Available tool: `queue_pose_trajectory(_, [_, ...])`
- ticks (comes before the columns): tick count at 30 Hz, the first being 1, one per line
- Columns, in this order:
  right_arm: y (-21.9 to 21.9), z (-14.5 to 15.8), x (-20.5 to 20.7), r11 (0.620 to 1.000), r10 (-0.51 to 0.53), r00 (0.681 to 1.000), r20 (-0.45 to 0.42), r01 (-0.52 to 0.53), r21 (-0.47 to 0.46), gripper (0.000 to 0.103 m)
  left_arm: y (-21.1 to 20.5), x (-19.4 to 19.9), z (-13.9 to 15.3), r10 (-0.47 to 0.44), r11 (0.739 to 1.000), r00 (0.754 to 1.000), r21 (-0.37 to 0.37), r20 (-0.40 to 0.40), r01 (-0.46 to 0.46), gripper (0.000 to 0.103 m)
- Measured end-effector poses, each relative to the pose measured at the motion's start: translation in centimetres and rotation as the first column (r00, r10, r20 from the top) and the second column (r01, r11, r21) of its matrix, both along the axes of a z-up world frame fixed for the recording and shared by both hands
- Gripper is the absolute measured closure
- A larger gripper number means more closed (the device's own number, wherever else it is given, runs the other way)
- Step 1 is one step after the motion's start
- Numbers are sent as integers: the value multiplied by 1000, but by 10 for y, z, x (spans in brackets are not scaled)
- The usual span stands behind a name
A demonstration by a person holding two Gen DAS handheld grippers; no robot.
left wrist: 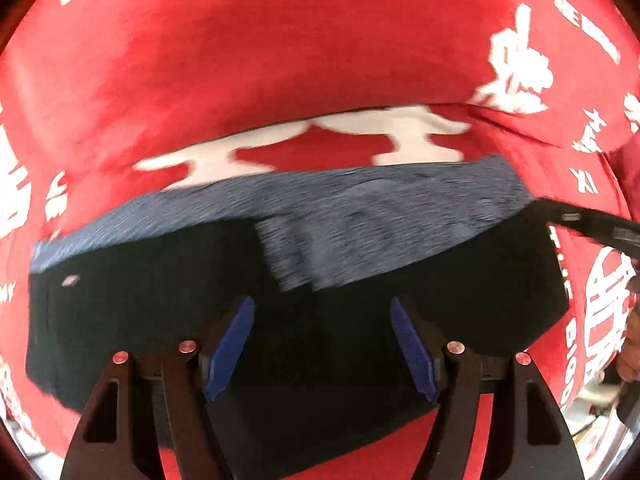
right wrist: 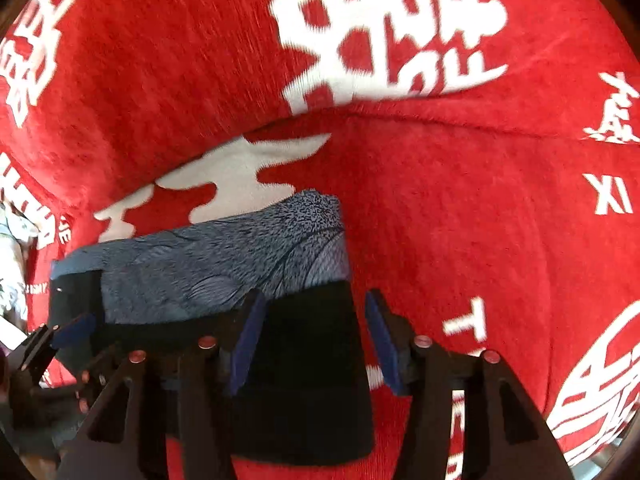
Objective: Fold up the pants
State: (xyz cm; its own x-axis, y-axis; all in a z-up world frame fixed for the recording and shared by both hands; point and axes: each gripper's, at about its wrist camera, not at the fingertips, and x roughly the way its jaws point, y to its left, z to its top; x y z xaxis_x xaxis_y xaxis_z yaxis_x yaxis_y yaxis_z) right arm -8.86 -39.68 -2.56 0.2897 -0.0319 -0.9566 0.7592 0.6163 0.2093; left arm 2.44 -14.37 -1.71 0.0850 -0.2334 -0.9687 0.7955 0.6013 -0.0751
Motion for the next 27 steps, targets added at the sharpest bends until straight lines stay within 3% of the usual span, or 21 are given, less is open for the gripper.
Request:
queue_pose_trajectory(2, [12,21,-4,1000,8,995,102,-8,-5,47,15,6,-1,30,999,999,33,17,-31,9])
queue_pose_trajectory(4, [24,29,8,997,41,985,170,-51,56,47,32,11,-1,63,996,997,54,42,-65,8])
queue_pose_trajectory(7, [45,21,46,979,115,972,206,-145,141,47,50,17,-6,95,991,994,94,58,-100,8])
queue_pose_trajectory(10, [73,5,96,961,190,959,209,-225,159,47,63,26,-9,132,984,989,115,69,-139,8])
queue_pose_trajectory(13, [98,-20,131,953,211,962,173,-242,183,47,78,33,-13,165,977,984,125,64,-172,8])
queue_pose_trajectory(15, [103,-42,140,939,199,971,130,-227,259,47,88,38,-14,184,973,981,132,59,-191,8])
queue_pose_trajectory(17, [110,-39,140,949,194,972,132,-220,226,45,96,42,-15,202,969,978,134,52,-207,8])
queue_pose_trajectory(21, [124,-28,138,927,278,953,119,-299,228,45,107,48,-20,221,961,974,161,39,-225,8])
queue_pose_trajectory(27, [142,-12,128,908,322,943,89,-334,253,45,121,55,-25,257,950,966,182,12,-254,8])
